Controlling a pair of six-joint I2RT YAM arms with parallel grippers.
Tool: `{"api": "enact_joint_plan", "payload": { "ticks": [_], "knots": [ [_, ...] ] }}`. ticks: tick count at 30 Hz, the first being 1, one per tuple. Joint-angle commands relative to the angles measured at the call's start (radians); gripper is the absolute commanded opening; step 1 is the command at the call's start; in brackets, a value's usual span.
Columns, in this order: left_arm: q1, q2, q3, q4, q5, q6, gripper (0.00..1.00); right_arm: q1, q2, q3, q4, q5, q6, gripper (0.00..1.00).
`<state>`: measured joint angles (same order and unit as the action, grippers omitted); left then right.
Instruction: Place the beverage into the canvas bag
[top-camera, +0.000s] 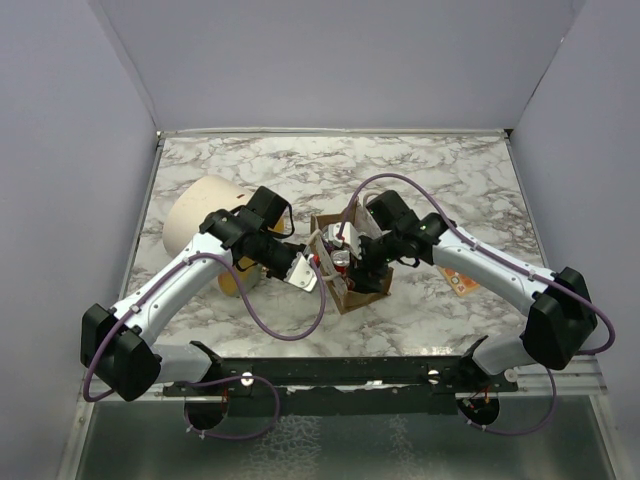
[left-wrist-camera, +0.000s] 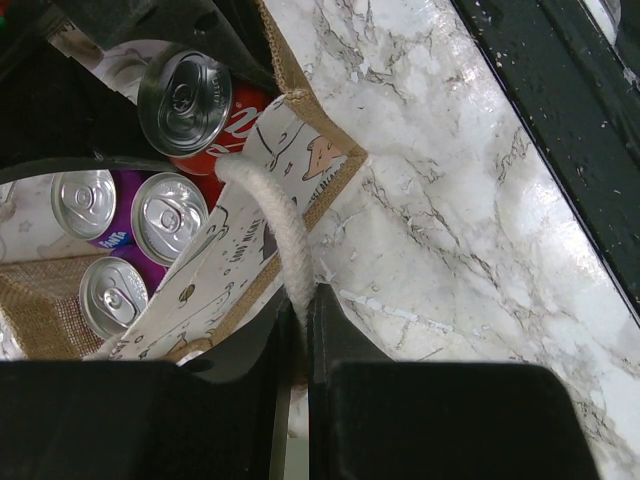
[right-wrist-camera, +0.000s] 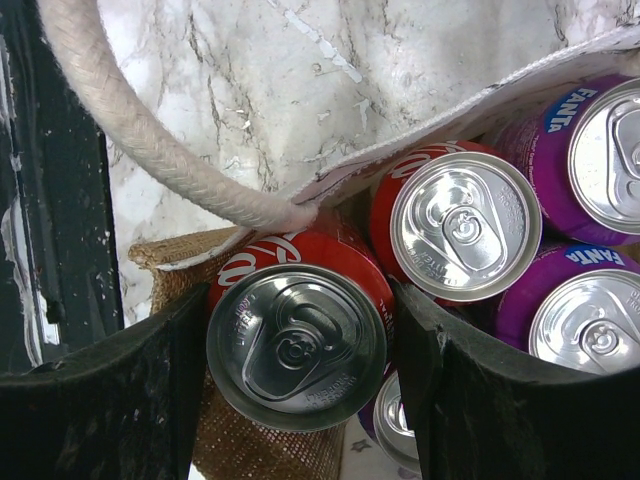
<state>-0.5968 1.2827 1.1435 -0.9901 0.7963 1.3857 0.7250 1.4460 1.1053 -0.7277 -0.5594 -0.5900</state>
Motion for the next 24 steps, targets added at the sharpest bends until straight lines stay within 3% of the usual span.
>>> {"api": "enact_joint_plan", "payload": {
  "ticks": [1,13,24],
  "knots": [
    [0.005,-0.019,-0.005,-0.024,0.034,0.021,0.00,0.017,0.003,-0.025,-0.006,-0.047,-0.005,0.53],
    [0.005,-0.020,-0.011,-0.021,0.027,0.021,0.00,0.017,0.000,-0.010,-0.020,-0.063,-0.013,0.70],
    [0.005,-0.022,-0.011,-0.021,0.027,0.025,0.00,0.016,0.023,0.023,-0.053,-0.085,-0.019,0.77]
  ]
}}
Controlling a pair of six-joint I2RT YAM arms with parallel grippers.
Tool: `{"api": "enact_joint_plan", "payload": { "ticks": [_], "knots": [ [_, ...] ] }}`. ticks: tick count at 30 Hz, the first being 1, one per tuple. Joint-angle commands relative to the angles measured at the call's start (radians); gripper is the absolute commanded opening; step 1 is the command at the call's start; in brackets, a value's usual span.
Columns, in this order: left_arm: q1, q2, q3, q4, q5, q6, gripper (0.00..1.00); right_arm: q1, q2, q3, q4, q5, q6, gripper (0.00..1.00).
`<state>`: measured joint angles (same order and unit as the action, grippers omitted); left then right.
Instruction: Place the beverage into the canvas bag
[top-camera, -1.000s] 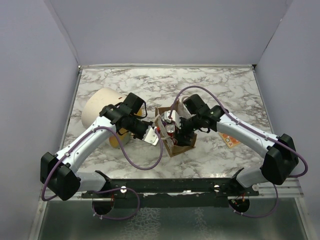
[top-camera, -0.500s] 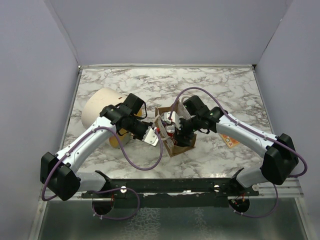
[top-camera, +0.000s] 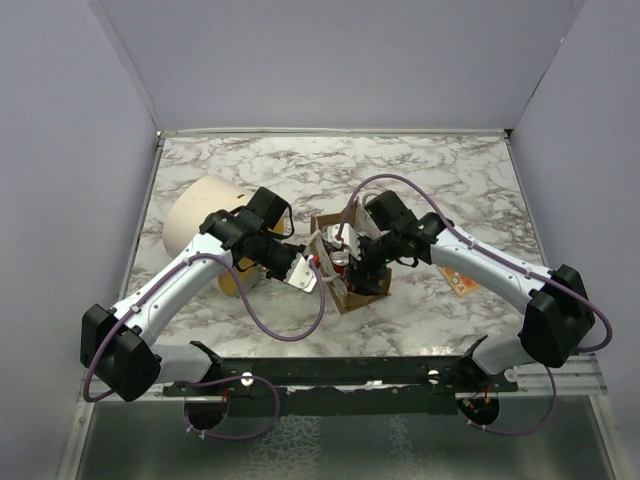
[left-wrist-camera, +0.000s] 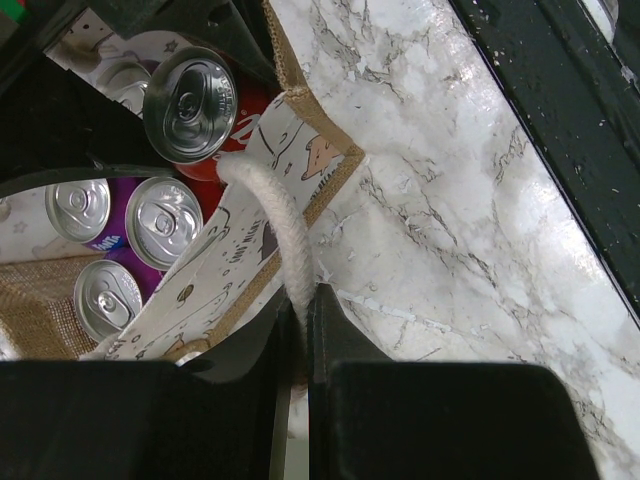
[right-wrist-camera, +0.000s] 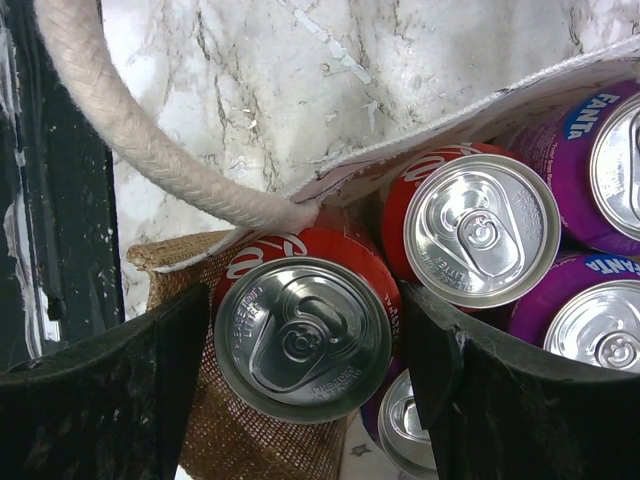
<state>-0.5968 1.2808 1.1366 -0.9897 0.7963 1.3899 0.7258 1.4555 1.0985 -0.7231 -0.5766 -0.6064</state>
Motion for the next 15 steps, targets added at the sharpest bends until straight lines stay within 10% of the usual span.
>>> {"api": "enact_joint_plan", "payload": {
  "ticks": [1,15],
  "knots": [
    [0.004,-0.021,-0.006,-0.020,0.026,0.020,0.00,0.017,0.012,0.033,-0.058,-0.066,-0.003,0.77],
    [0.005,-0.034,-0.018,-0.012,0.018,0.020,0.00,0.017,0.008,0.071,-0.081,-0.080,-0.008,0.82]
  ]
}}
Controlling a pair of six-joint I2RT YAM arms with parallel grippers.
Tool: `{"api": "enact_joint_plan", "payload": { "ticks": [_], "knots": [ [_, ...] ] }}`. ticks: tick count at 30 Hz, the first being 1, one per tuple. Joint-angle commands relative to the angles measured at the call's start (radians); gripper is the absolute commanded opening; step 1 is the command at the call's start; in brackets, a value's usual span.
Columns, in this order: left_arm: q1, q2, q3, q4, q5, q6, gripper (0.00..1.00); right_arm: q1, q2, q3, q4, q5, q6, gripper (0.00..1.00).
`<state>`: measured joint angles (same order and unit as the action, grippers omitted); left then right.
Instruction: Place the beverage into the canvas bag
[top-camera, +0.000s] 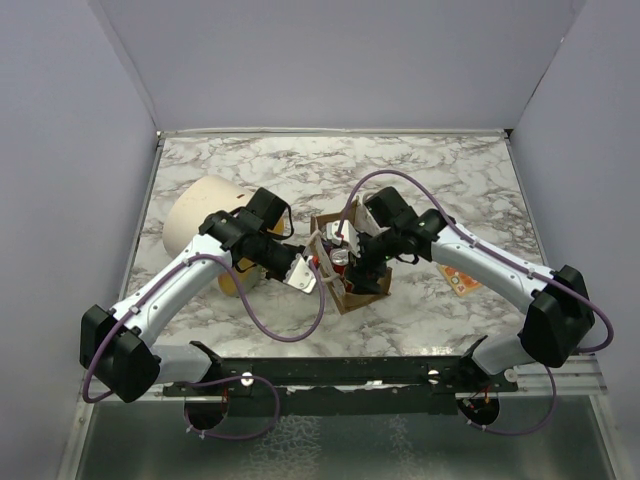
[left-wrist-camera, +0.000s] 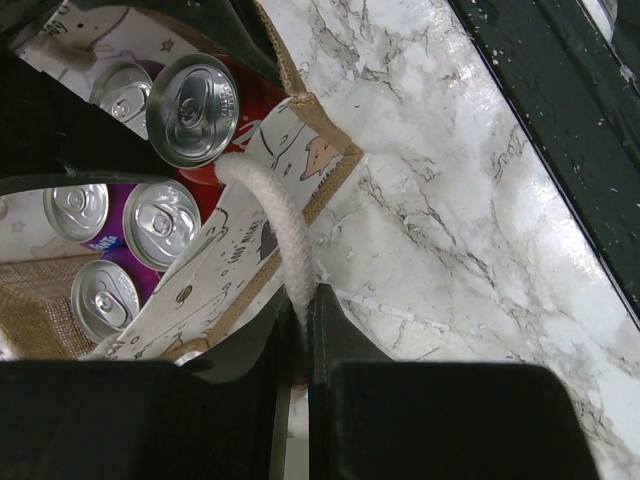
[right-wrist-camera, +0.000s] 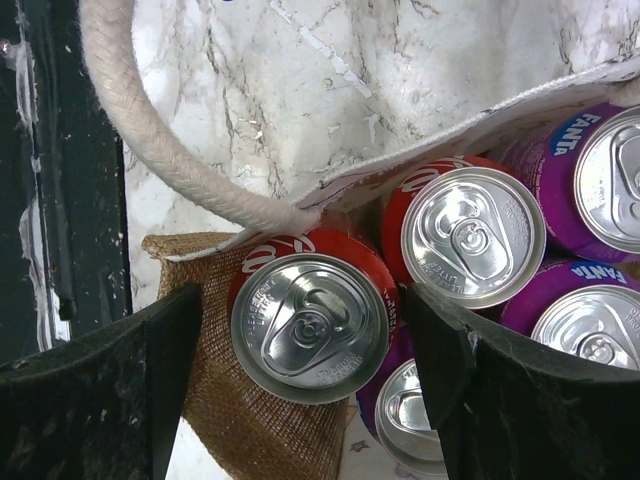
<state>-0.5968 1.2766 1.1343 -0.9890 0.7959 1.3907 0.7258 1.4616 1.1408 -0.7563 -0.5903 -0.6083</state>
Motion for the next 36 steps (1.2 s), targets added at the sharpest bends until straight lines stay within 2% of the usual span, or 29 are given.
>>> {"api": "enact_joint_plan", "payload": {
  "ticks": [1,12,31,36],
  "knots": [
    [0.005,-0.031,-0.017,-0.012,0.018,0.018,0.00,0.017,0.002,0.031,-0.049,-0.067,-0.007,0.82],
    [0.005,-0.038,-0.022,-0.006,0.015,0.013,0.00,0.017,0.015,0.059,-0.091,-0.100,-0.025,0.82],
    [0.006,-0.037,-0.029,-0.001,0.010,0.011,0.00,0.015,-0.043,0.102,-0.051,-0.051,-0.014,0.82],
    [0.006,-0.033,-0.026,-0.002,0.009,0.010,0.00,0.014,-0.053,0.102,-0.011,0.002,0.001,0.73]
  ]
}}
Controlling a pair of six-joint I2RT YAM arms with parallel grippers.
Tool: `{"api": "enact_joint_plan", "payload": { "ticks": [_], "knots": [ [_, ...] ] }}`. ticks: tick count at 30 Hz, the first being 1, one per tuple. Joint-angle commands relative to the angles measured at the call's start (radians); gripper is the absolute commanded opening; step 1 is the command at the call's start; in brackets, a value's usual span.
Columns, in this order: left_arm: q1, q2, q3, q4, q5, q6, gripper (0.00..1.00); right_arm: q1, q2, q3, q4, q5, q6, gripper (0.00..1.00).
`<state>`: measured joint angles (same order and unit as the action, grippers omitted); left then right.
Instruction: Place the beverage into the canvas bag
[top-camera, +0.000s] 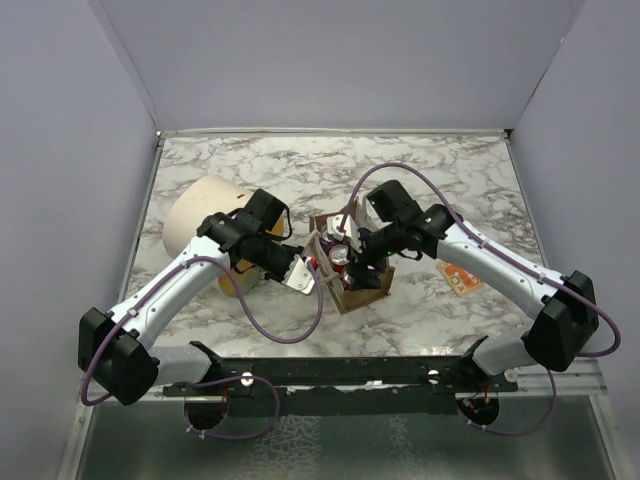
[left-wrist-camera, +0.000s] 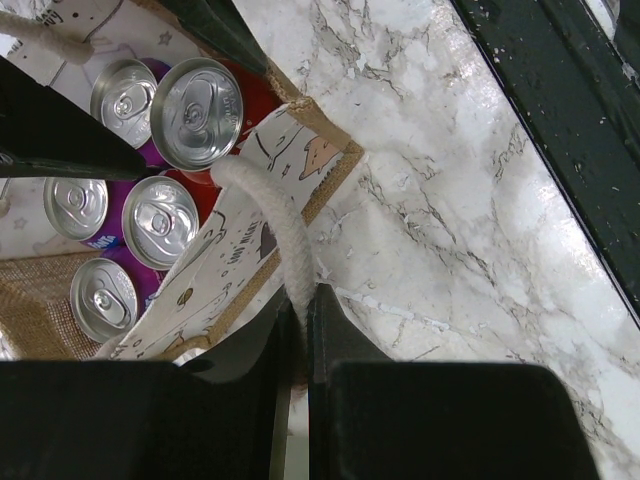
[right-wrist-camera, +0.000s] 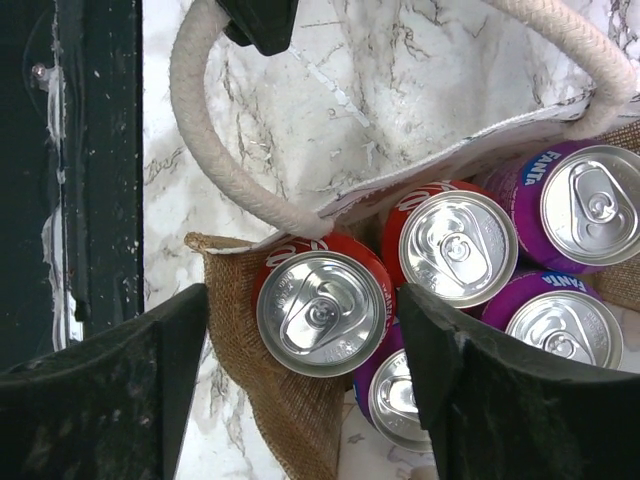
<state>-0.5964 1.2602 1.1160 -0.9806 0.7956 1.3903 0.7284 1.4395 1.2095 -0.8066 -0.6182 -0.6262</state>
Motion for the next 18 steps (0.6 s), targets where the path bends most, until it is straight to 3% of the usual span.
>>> {"api": "enact_joint_plan", "payload": {
  "ticks": [1,10,18],
  "knots": [
    [0.005,-0.015,-0.007,-0.010,0.010,0.011,0.00,0.012,-0.029,0.034,0.046,0.043,0.023,0.73],
    [0.006,-0.015,-0.007,-0.011,0.008,0.011,0.00,0.011,-0.009,0.018,0.097,0.125,0.039,0.52],
    [0.006,-0.014,-0.005,-0.010,0.008,0.012,0.00,0.011,0.029,-0.005,0.108,0.183,0.040,0.46]
  ]
}}
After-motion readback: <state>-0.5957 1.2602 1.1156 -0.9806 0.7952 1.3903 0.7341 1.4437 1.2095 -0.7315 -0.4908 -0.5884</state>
